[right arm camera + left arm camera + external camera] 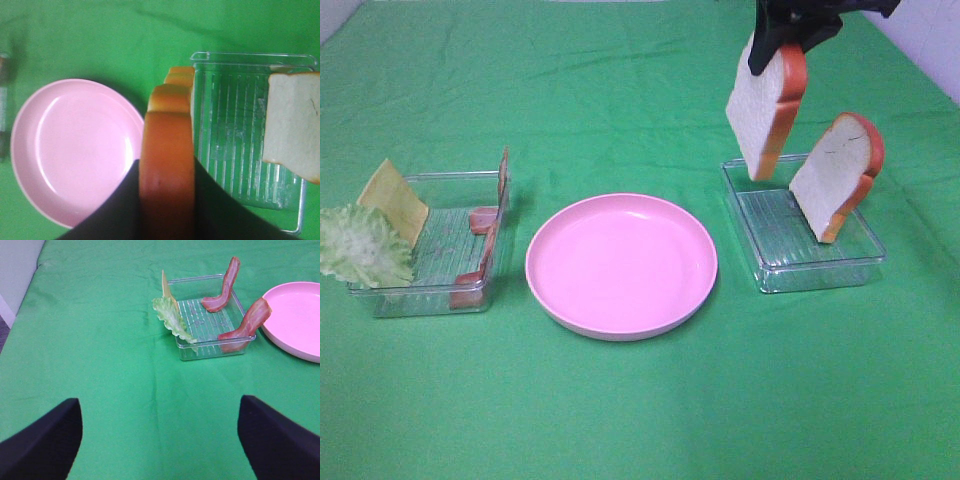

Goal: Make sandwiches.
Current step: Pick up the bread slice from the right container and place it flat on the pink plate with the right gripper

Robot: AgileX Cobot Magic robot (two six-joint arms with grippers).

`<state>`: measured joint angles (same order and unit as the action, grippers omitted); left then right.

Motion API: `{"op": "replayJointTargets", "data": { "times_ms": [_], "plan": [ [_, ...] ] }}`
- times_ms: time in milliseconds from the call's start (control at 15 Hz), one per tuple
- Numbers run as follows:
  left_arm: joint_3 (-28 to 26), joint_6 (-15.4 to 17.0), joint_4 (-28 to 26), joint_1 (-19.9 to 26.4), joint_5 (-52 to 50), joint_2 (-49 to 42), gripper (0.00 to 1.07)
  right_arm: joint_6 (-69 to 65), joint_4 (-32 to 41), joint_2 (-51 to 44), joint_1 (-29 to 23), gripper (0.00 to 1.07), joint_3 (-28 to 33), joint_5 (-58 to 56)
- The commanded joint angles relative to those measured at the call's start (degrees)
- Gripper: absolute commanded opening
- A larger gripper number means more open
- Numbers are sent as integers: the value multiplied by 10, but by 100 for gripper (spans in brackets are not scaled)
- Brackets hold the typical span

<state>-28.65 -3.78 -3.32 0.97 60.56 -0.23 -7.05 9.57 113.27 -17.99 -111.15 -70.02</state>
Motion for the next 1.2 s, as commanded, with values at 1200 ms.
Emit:
{"op": "replayJointTargets", "data": {
  "times_ms": [1200],
  "plan": [
    [1, 0, -1, 1, -7, -14, 80, 283, 561, 40, -1, 0, 329, 245]
  ]
}}
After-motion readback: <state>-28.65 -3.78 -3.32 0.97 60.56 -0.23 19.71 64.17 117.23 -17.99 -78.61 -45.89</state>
